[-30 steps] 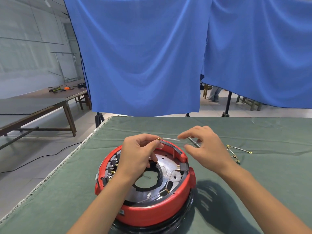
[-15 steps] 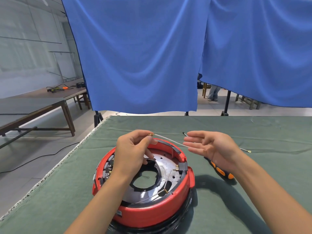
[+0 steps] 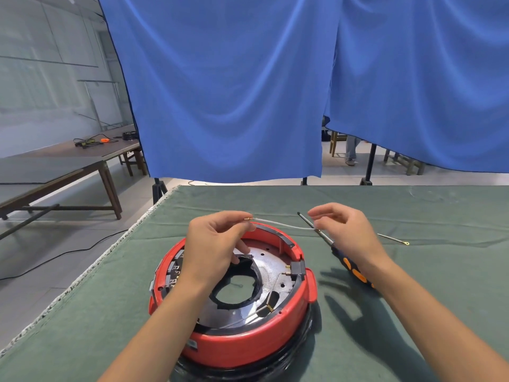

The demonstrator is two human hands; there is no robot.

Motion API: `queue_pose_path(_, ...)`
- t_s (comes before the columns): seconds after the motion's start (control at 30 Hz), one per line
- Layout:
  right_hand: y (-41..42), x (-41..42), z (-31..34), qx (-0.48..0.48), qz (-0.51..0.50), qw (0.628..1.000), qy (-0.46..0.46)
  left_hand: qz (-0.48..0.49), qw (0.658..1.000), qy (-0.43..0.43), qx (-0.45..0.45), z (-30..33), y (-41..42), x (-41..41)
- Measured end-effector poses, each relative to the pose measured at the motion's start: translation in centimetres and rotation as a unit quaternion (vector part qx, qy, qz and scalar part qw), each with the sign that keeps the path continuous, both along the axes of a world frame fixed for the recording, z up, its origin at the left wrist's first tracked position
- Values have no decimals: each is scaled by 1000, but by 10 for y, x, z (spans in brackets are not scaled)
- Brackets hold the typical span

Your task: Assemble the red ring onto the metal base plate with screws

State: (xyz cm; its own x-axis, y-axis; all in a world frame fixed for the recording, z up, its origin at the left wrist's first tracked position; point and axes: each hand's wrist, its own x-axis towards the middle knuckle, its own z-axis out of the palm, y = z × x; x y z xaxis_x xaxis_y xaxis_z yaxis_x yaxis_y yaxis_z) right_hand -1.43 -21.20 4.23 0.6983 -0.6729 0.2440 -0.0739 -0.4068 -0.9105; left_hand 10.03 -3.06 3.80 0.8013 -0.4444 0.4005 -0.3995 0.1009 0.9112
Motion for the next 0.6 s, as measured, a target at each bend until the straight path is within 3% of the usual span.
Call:
queue_pose_path(0.07,11,-1,3,-170,15,985,-1,-12,1000,-13,10,0,-2,-3)
queue_pose_path(0.13,22,-3,9,-221,65,973,-19,-33,999,-32,24,-1,-3,-6)
queue_pose_path(0.33,42,-2,11,-191,166,968,0,-78,994,-67,33,0,-3,-12)
queue_pose_path(0.5,41,2,7,-95,183,978,-34,-71,993,-81,40,-1,-3,-12)
queue_pose_path(0.6,39,3,4,-128,168,976,-56,-55,995,-66,54,-1,-4,-11)
